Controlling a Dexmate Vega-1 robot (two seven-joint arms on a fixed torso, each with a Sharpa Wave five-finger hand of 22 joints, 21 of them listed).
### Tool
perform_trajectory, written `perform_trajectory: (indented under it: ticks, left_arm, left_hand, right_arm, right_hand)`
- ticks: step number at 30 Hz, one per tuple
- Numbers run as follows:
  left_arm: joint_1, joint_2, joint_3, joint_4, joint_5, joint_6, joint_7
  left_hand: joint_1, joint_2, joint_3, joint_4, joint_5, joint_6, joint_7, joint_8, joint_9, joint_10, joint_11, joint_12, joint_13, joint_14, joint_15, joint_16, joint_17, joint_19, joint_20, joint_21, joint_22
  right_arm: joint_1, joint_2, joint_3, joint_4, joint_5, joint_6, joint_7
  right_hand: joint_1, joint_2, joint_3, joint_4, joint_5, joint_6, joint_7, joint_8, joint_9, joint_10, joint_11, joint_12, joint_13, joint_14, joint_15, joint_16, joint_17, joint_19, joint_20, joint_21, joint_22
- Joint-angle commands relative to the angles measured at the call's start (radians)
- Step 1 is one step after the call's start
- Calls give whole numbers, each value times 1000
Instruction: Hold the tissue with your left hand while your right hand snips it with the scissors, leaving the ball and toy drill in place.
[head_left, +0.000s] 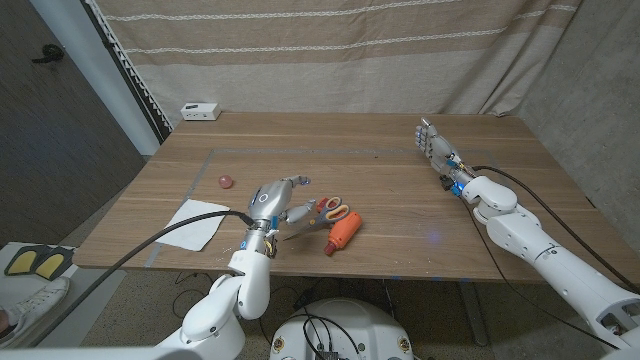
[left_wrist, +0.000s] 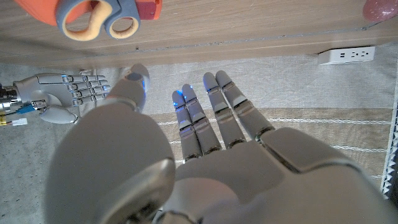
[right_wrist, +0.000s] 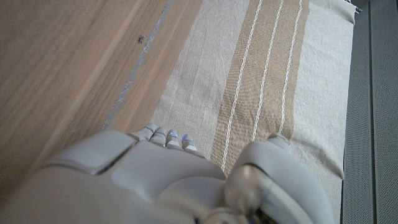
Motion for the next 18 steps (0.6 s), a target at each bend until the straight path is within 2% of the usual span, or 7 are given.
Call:
perform_trajectory:
  ticks: [1, 4, 10, 15, 18]
  left_arm:
    - [8, -11, 37, -34, 62, 98, -46]
    - [6, -18, 46, -35, 80, 120, -49]
    - [-26, -21, 106, -75, 198, 257, -184]
    - [-35, -25, 114, -76, 220, 278, -217]
    - [-56, -35, 144, -67, 280, 321, -263]
  left_hand:
    - [-7, -4, 1, 5, -2, 6, 9, 11, 5, 11, 13, 6, 8, 19, -142, 7, 4, 16, -76, 12, 5]
    - [-11, -6, 2, 6, -3, 17, 10, 16, 7, 13, 10, 7, 11, 17, -140, 6, 5, 10, -74, 11, 7]
    - [-19, -9, 3, 7, -3, 20, 10, 19, 12, 15, 11, 9, 17, 4, -136, 0, 6, 5, -67, 13, 9]
    - [-23, -11, 4, 8, -3, 24, 16, 21, 14, 18, 12, 10, 21, 1, -131, -2, 7, 2, -60, 13, 8]
    - [-25, -11, 4, 8, -4, 29, 18, 24, 15, 19, 14, 10, 22, 0, -131, -2, 7, 2, -58, 13, 8]
  right_arm:
    - [-13, -1, 4, -15, 8, -4, -7]
    - [-17, -6, 4, -20, 6, -5, -5]
    - [-24, -12, 10, -28, 11, -11, -10]
    - [-25, -14, 12, -29, 10, -7, -9]
    - [-24, -14, 13, -29, 11, -6, -7]
  right_hand:
    - [-8, 4, -5, 7, -1, -11, 21, 0, 5, -47, -2, 0, 1, -136, 2, -3, 3, -61, 0, -1, 6]
    - [-9, 4, -5, 7, -1, -12, 21, 0, 5, -47, -2, 1, 1, -137, 2, -3, 3, -61, 0, -1, 6]
    - [-10, 5, -5, 8, -3, -14, 21, 1, 5, -56, -4, -1, 1, -140, 2, -2, 3, -62, 0, 0, 6]
    - [-11, 6, -5, 8, -4, -15, 21, 1, 5, -61, -5, -1, 1, -143, 1, -2, 3, -63, -2, 0, 6]
    - [-11, 6, -4, 8, -4, -16, 21, 2, 5, -62, -7, -1, 1, -144, 2, -1, 3, -63, -3, 1, 6]
